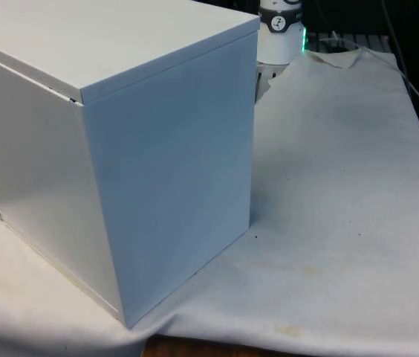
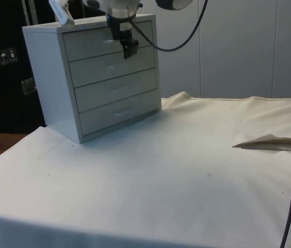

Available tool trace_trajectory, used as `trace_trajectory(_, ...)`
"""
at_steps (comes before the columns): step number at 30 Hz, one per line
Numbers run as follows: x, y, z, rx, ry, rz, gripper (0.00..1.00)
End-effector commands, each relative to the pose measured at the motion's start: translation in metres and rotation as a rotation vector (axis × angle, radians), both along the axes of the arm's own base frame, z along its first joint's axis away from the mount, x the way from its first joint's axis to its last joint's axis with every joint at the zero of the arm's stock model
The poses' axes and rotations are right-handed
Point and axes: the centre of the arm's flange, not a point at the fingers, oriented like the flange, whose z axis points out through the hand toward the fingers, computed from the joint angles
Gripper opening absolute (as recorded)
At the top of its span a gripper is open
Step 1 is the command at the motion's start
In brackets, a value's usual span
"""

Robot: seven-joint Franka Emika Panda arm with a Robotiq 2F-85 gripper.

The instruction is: Open the drawer, then close it.

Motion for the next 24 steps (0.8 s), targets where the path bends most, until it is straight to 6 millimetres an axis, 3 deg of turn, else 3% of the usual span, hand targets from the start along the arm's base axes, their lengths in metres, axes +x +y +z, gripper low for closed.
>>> trace_trajectory(1, 0.0014, -0.0006, -0.0004, 0.004, -0.003, 0.003, 0.64)
trace_trajectory(6, 0.0036, -0.0018, 0.0038, -0.007, -0.009, -0.002, 0.40)
trace_trajectory(7, 0.0030, -0.0007, 0.0002, 0.000, -0.008, 0.003, 0.40)
trace_trajectory(8, 0.0036, -0.0011, 0.0004, -0.002, -0.010, 0.001, 0.30)
trace_trajectory(15, 0.0046, -0.0017, 0.0018, -0.006, -0.014, 0.001, 0.00)
trace_trajectory(24, 0.0064, -0.0024, 0.0060, -0.012, -0.020, 0.000, 0.00)
